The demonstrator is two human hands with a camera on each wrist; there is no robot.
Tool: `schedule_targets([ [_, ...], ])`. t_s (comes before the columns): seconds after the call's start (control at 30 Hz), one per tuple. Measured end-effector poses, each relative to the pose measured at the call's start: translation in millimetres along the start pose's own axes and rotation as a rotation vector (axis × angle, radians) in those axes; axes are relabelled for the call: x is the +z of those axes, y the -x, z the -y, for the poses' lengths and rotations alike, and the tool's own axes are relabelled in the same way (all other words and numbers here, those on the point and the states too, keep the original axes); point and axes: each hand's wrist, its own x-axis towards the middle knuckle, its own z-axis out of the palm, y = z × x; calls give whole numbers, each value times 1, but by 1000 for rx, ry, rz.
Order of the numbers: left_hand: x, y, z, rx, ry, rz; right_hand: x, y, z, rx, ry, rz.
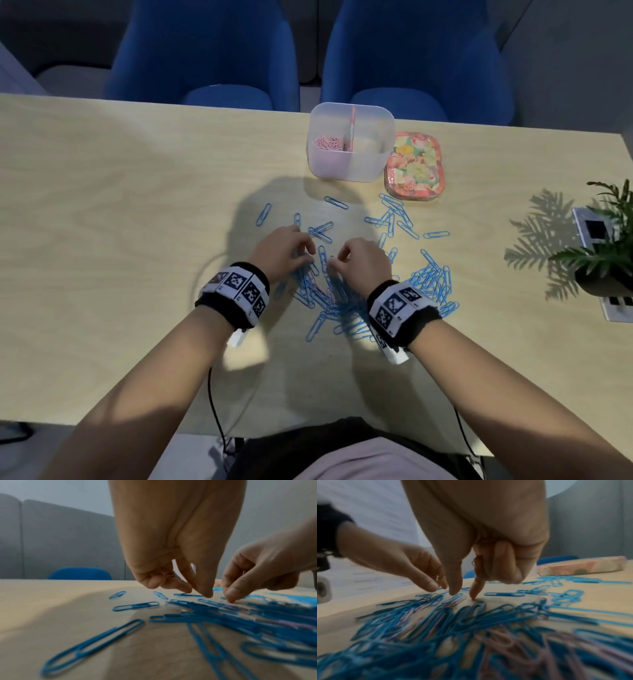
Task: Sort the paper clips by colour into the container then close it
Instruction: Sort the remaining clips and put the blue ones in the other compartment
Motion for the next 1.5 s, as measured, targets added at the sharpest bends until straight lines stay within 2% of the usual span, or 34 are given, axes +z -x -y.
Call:
schedule_targets([
  [0.1,-3,2,10,-42,-81,25,4,7,4,-35,55,-44],
  [0.2,-6,2,18,-82,-105,-13,6,13,8,-59,82,-40],
  [0.3,-5,2,9,-18,-86,-23,7,12,11,-56,68,-24],
  [0.37,-1,2,1,39,-63,36,8,11,12,-23,32,-13],
  [0.5,6,1,-3,50,-129,89,9,5,5,31,-81,26],
  [0.7,10,0,10,-6,-32,-3,-18,-11,-31,44,-370,12],
  [0.83,10,-1,13,8,-10,-65,-35,-10,-42,132,-827,121],
  [0.9,10,0,8,46,-15,-46,-44,-9,-42,182,-1010,131],
  [1.0,13,1,0,103,-74,18,-49,-11,-41,247,-1154,104],
  [1.07,14,0,-2,122,-114,42,-45,-13,-39,227,-1072,82],
  [1.2,15,-6,-8,78,-127,125,-25,-21,-29,-51,-373,23],
  [1.3,14,-10,-13,33,-110,134,-16,-26,-24,-87,-78,35],
  [1.4,10,-11,-18,-25,32,108,-19,-29,-23,-99,-40,99],
  [1.5,8,-14,-21,-101,230,81,-32,-29,-33,-46,-275,100],
])
